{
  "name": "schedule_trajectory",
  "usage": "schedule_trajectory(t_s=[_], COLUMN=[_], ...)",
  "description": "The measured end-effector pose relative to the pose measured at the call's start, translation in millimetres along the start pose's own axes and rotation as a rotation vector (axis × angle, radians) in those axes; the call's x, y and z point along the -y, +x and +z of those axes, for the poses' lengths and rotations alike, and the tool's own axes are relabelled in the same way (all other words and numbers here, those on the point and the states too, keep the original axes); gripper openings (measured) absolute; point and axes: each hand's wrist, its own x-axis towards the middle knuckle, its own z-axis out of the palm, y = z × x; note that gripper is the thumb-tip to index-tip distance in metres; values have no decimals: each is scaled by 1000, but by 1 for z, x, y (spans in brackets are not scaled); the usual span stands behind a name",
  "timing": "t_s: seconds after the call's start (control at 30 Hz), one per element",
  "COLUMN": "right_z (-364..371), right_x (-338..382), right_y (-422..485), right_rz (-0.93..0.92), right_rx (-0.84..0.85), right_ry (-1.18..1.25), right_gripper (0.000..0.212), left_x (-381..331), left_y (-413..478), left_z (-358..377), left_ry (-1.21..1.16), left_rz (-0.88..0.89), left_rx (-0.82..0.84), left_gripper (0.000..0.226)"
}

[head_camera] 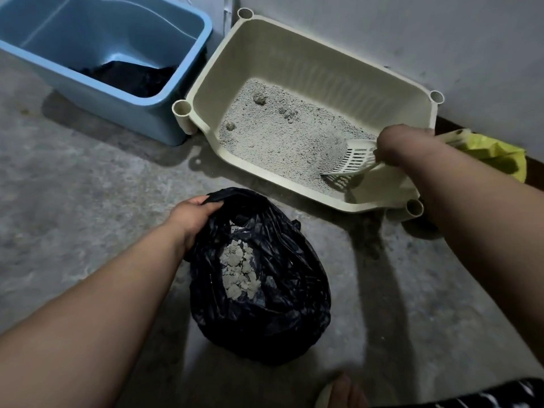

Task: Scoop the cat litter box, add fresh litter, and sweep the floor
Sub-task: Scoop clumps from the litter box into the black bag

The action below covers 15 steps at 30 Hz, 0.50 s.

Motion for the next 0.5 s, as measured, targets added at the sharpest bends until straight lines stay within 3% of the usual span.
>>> schedule_trajectory(t_s=[0.2,0.5], right_z=[16,36], right_x=[19,72], right_y=[15,12], right_rz=[-25,-144], right_rx=[-79,54], right_ry=[132,529], right_gripper=[31,34], left_x=[1,2], left_y=[6,11], left_z=[0,-8], left_ry=[-11,-34], left_rz=[-15,-13], left_rx=[-2,-5], left_gripper=[9,11])
